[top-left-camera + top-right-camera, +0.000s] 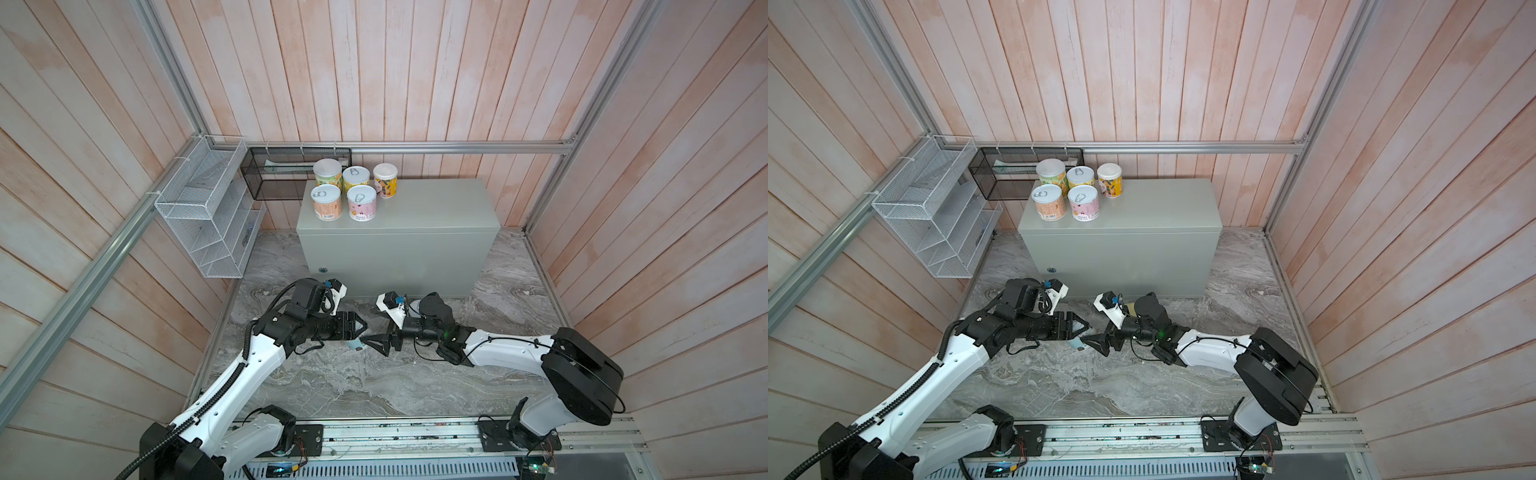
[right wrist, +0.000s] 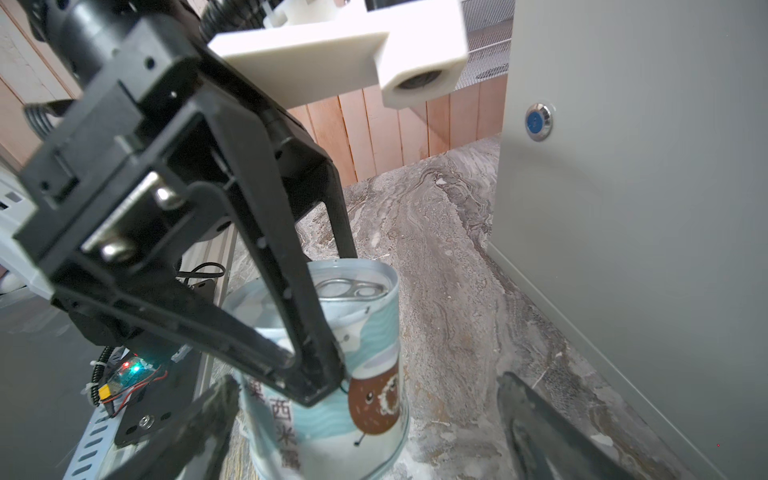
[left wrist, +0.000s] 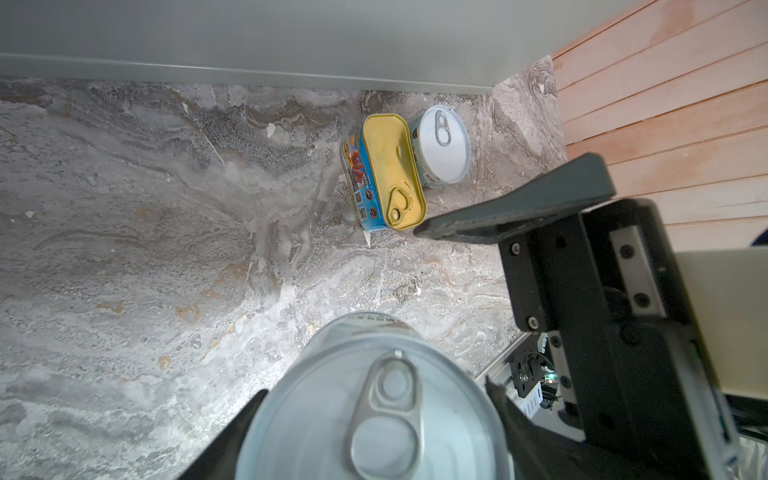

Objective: Place and organize the canned foods onto the counter
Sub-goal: 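Close the right gripper on the white-lidded can beside the left gripper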

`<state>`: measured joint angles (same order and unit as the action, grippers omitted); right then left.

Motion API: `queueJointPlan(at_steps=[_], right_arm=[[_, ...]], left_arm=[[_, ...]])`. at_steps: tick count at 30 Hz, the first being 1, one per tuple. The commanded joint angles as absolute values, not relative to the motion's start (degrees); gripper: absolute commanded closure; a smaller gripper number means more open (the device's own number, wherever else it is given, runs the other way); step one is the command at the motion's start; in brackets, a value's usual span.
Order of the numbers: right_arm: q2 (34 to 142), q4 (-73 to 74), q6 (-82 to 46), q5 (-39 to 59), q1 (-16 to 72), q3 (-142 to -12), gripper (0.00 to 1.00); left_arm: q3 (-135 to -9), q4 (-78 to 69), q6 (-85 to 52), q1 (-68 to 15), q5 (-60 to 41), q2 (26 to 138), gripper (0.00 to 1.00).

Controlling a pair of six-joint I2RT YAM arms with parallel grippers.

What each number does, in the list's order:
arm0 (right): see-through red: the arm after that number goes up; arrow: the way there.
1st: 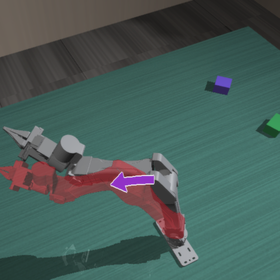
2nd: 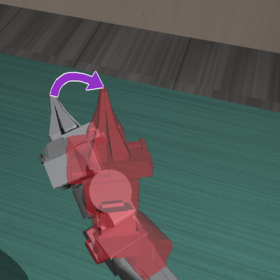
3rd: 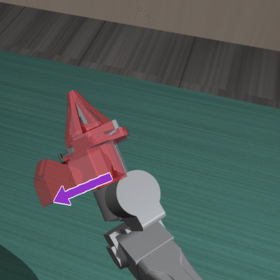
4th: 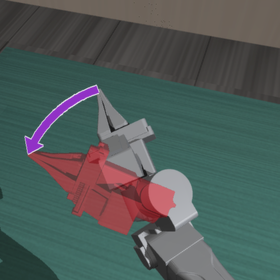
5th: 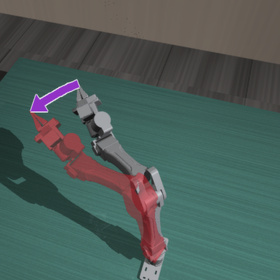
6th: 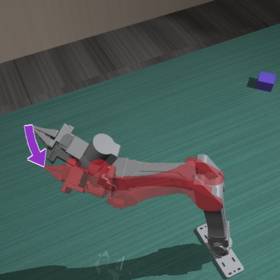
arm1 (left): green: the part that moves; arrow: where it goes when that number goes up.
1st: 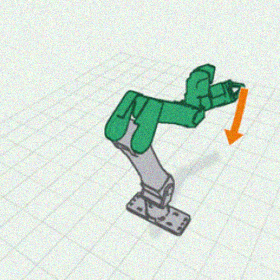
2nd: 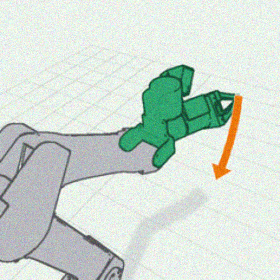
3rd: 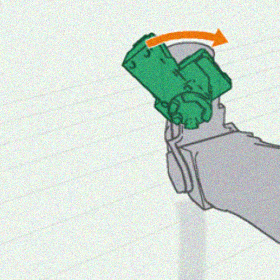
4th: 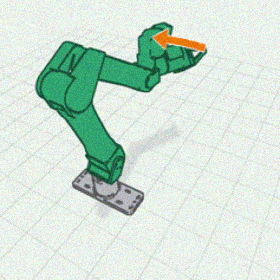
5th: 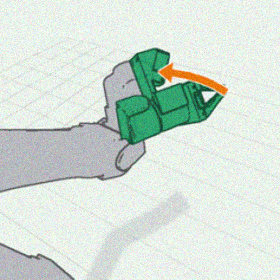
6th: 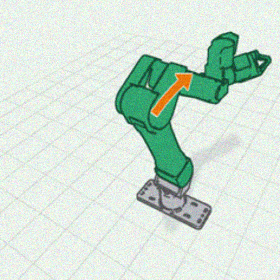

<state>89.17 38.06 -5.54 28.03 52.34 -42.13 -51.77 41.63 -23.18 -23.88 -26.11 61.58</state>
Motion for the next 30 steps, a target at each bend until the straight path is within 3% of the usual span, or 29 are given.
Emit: queueJointPlan(at_steps=[1,20,30], right_arm=[[91.0,39.9,-5.3,29.4,52.9,-44.2,0.03],[95.8,44.9,-9.6,30.5,53.8,-47.5,0.08],[96.7,47.1,-11.5,29.8,53.8,-47.6,0.32]], left_arm=[[-54.5,38.5,-23.7,-23.6,-29.5,61.2,0.37],[-50.8,32.7,-27.6,-23.5,-35.1,58.8,0.37],[-50.0,32.1,-27.4,-23.2,-35.5,59.1,0.38]])
